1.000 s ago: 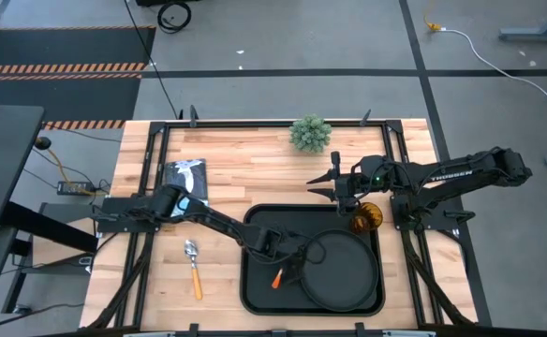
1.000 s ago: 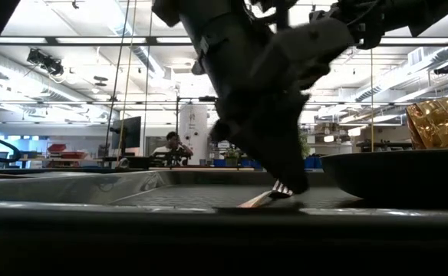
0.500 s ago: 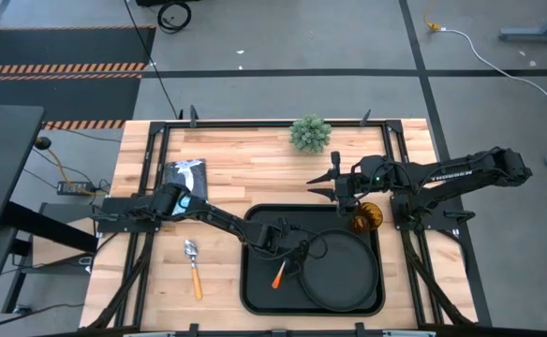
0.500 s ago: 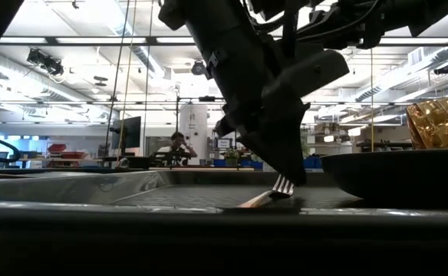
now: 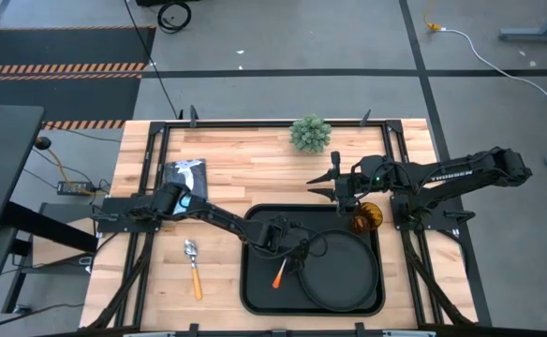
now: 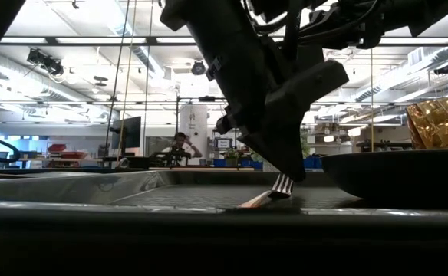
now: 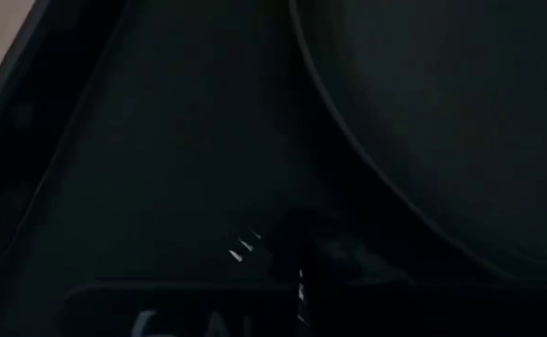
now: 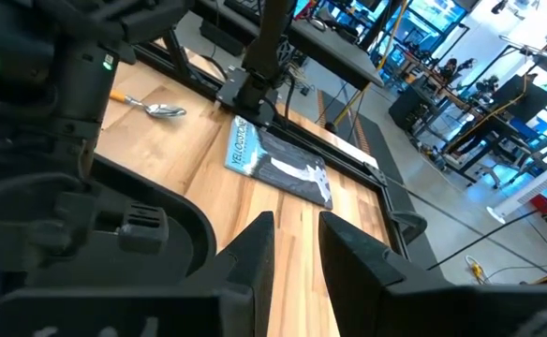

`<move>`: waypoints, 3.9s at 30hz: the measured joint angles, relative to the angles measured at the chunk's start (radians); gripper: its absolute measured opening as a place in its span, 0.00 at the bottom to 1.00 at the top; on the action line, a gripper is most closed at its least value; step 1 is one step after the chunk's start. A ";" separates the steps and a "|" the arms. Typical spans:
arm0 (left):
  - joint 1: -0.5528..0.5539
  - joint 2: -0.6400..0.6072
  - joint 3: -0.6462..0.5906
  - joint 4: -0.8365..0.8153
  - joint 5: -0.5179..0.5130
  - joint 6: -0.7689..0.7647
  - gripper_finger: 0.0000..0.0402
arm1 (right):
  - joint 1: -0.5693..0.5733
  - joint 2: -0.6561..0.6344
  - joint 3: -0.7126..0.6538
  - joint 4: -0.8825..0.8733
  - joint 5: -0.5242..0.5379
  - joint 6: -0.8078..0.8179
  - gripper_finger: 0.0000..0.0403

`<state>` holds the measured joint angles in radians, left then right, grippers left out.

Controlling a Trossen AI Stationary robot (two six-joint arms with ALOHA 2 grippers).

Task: Pick and place plate/cup/fork/spoon on tray
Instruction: Put the orange fork on the black tray to the left of the black plate, then put the light orange on the black tray spoon to the left of the orange fork

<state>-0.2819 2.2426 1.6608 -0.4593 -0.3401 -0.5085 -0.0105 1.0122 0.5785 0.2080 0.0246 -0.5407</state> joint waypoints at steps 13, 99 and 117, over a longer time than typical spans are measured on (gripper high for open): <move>0.017 0.004 0.000 -0.065 -0.004 -0.004 0.02 | 0.000 0.000 0.000 0.000 0.000 0.000 0.23; -0.574 -0.331 -0.228 -0.897 0.220 -1.762 0.27 | -0.059 0.000 0.000 0.111 -0.112 -0.083 0.23; -0.504 -0.518 -0.600 -0.527 0.222 -1.763 0.13 | -0.058 0.000 0.000 0.118 -0.158 -0.082 0.23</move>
<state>-0.7857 1.7245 1.0608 -0.9861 -0.1177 -2.2711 -0.0685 1.0126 0.5789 0.3260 -0.1333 -0.6224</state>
